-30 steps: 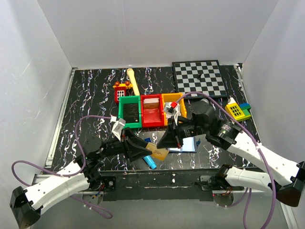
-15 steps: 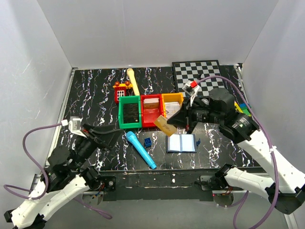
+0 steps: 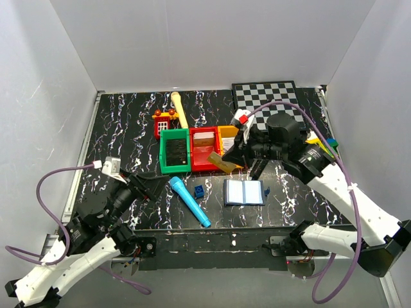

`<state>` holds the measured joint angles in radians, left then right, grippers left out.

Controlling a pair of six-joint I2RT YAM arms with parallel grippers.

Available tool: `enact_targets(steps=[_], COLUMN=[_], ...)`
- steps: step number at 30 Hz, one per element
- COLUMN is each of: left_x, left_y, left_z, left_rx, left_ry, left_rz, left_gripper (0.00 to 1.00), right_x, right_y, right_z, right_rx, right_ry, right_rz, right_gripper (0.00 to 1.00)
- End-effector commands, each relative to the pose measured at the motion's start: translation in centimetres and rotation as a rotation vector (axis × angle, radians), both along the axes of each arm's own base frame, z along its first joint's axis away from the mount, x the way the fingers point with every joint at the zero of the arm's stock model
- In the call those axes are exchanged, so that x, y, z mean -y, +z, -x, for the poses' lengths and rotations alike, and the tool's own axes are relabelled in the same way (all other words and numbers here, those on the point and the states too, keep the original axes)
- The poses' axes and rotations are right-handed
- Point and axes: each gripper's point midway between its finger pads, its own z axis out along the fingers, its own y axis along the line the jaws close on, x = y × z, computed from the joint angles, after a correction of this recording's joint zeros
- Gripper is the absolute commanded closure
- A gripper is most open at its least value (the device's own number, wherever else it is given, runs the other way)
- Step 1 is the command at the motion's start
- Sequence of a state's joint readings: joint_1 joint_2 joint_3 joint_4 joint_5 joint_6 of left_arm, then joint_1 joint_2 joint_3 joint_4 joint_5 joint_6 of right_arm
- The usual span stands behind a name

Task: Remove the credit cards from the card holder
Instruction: Place the credit card in the storage box.

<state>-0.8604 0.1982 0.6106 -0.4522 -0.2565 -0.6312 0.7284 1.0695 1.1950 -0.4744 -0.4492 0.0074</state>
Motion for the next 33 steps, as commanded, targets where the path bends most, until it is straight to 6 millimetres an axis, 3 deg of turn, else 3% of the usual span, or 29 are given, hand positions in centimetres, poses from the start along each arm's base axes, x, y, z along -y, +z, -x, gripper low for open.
enact_targets(steps=[1,6,11,15,23,33], left_x=[0.2,0.6,0.9,0.4,0.5,0.1], left_y=[0.0,-0.8,-1.4,-1.4,-1.4,-2.3], left_z=[-0.4,-0.5,-0.6,-0.7,-0.6,-0.8], left_rx=[0.015,0.005,-0.009,-0.012,-0.023,-0.054], left_ry=[0.004,-0.007,-0.013,0.01,0.002,0.025], left_rz=[-0.038,-0.023,-0.036,-0.064,-0.042,-0.088], left_gripper=[0.24,0.25,0.25,0.25,0.25,0.25], right_x=[-1.2,-2.5,-4.9,-5.8,-7.9,-7.5], right_y=[3.1,0.1,-2.5,-6.1,-7.8,-11.8], right_z=[-1.0,-4.6,-8.0,-10.5,-14.7,-17.8], right_rx=[0.212,0.299,0.267,0.265,0.363,0.439], right_ry=[0.106,0.195,0.228,0.269,0.303,0.31], right_rz=[-0.068,0.034,-0.007,0.097,0.143,0.294], right_gripper=[0.99,0.99,0.99,0.99,0.99,0.99])
